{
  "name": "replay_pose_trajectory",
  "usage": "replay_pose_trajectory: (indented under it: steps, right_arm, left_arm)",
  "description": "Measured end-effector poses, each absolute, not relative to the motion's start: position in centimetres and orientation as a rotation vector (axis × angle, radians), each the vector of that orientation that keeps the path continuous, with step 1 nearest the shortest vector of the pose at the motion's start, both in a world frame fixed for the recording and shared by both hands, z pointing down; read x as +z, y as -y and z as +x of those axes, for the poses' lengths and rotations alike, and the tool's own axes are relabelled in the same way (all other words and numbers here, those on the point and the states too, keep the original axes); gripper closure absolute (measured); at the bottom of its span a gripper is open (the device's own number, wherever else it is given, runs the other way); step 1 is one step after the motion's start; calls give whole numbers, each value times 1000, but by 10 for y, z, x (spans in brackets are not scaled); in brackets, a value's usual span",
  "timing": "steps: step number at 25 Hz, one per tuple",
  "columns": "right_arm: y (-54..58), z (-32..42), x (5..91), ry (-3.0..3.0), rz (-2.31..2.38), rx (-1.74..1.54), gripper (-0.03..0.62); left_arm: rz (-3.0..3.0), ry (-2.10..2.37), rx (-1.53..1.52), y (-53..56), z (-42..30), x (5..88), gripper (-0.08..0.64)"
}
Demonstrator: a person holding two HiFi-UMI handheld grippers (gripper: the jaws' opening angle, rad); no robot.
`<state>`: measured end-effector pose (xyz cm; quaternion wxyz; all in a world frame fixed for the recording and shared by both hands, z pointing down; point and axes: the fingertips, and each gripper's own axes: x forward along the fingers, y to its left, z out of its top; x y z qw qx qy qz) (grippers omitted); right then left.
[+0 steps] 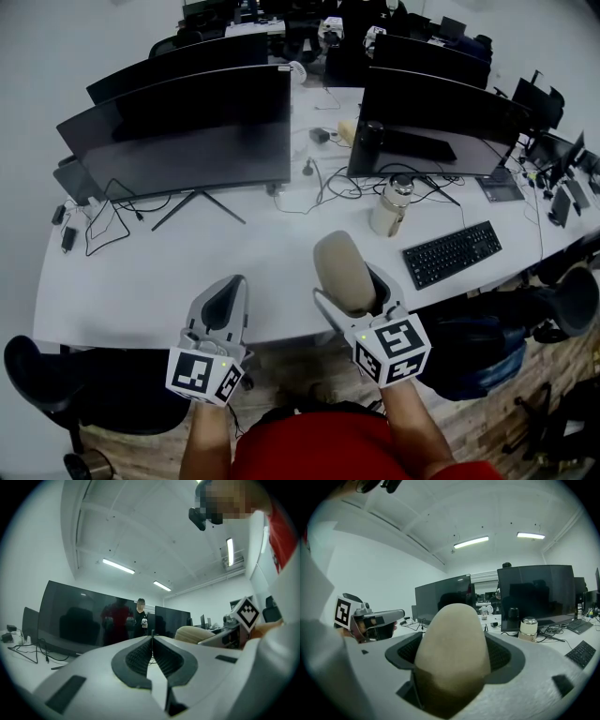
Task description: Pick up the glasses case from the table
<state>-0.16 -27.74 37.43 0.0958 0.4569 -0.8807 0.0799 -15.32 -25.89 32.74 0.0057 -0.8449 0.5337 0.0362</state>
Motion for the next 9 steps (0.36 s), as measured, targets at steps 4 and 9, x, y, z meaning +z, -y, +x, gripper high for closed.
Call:
replay_pose_trajectory:
  steps: [4,9]
  right_arm:
    - [278,-3,374,2615,1348,239,198]
    - [279,-2,373,2620,1348,237,198]
  left_arm:
    - [-2638,-1682,117,259,-155,327,549]
    - [-2634,-1685,121,259,-153,326,549]
